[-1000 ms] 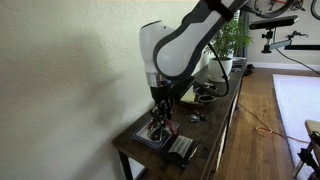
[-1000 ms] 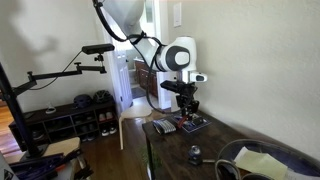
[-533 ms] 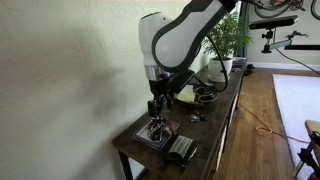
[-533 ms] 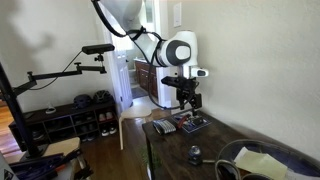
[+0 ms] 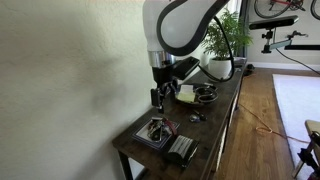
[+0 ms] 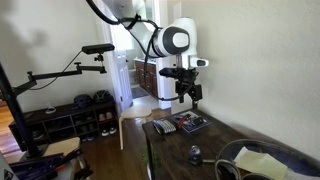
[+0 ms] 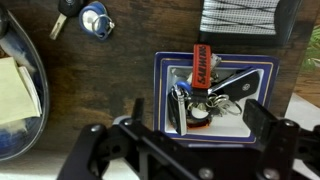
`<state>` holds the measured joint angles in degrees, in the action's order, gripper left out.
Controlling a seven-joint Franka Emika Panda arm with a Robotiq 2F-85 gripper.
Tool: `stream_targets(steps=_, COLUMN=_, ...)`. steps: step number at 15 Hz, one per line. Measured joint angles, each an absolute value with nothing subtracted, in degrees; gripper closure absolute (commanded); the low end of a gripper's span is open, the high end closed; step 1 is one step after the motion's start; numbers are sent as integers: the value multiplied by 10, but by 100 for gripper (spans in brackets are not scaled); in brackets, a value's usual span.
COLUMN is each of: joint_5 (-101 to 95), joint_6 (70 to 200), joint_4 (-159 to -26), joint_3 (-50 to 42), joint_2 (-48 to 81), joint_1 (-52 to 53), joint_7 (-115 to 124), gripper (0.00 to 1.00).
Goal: Pick the keys on the table and place them in the box
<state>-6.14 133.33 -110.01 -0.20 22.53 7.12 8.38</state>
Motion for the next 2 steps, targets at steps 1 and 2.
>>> stream_targets(steps=1, joint_5=-61, joint_6=1333, joint_4=-1104, joint_3=-2, joint_2=222, joint_1=71, joint_7=84, gripper=0)
stream_targets(steps=2, joint_5=-61, joint_6=1333, joint_4=-1106, joint_3=-2, joint_2=220, joint_1=71, joint_7=84, gripper=0)
